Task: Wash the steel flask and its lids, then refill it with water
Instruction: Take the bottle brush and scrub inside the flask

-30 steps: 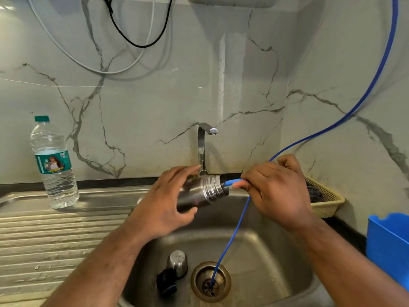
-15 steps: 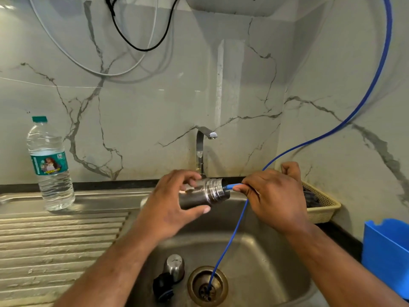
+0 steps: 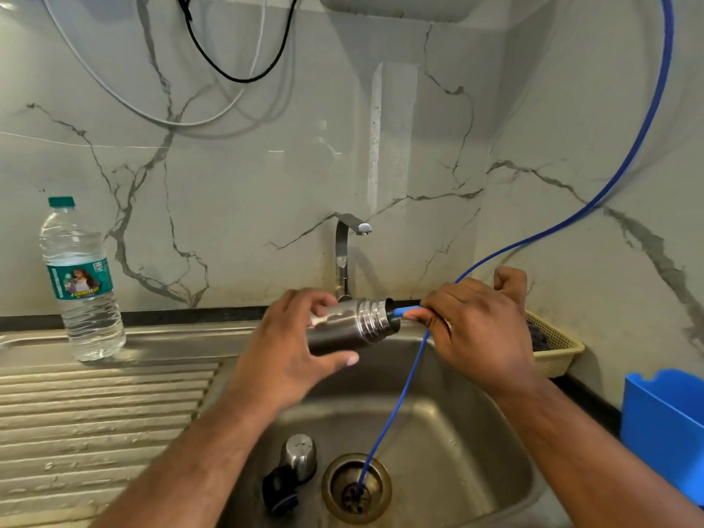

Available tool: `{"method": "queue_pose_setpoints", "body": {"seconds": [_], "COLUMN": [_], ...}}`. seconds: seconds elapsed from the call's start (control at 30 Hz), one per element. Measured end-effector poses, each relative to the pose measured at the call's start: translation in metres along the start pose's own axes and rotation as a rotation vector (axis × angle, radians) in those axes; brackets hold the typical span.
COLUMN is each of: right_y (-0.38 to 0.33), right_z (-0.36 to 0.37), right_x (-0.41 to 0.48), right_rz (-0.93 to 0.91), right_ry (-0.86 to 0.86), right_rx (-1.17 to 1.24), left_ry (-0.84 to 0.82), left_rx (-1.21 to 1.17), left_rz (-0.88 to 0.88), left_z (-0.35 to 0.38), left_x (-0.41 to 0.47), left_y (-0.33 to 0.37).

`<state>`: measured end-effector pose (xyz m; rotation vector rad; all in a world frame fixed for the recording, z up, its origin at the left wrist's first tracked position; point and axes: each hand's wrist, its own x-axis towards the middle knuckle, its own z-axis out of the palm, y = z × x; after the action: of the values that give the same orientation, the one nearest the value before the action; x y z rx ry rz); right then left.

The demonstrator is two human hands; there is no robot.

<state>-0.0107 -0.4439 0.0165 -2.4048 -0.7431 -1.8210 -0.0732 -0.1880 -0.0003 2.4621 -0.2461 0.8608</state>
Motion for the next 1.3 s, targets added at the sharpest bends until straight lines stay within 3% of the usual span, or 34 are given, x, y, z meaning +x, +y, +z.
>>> {"method": "queue_pose_setpoints", "body": {"seconds": [0.13,0.3,0.5,0.63,0.73,0.9,1.07,1.2,1.27,1.3], "right_y": [-0.001,-0.003,0.006,0.003,-0.003,-0.001,0.006,0.009,-0.003,-0.01], "right_z": [-0.003,-0.001,0.0,-0.008,-0.004,0.006,0.004,-0.006,-0.008,-0.006], "right_x": [0.003,0.0,0.002,0.004,0.001,-0.005,0.0,0.001,0.004,0.006], "right_rz": [-0.044,0.071,-0.06,-0.136,-0.037,0.145,-0.004,-0.098,-0.026,0.057], "right_ry": [0.036,0.019,0.011,0.092,0.023,-0.072,0.032,0.088,-0.014,-0.196], "right_rx": [0.026,-0.018,0.053,0.083,0.083,0.027,0.051,0.069,0.061,0.069], "left_ry": [-0.126,-0.262,-0.039,-0.197,-0.236,-0.115,0.09,-0.142,-0.211,-0.184], "left_rx": [0.045,0.188,0.064,0.053,0.147,0.297,0.108,0.128,0.175,0.268], "left_rz": [-0.106,-0.07,-0.092,-0.148,-0.083,0.048,0.05,-0.072,-0.075,-0.026], "left_z": [-0.007,0.011,0.001,-0.008,0.0,0.017,-0.002,-0.012,-0.007,-0.004], "left_x": [0.001,-0.011,-0.007,-0.004,-0.008,-0.011,-0.006,-0.002,-0.007,-0.009], "left_y": [-0.009,0.01,0.002,-0.01,-0.005,0.014,0.005,-0.007,-0.005,-0.003]}}
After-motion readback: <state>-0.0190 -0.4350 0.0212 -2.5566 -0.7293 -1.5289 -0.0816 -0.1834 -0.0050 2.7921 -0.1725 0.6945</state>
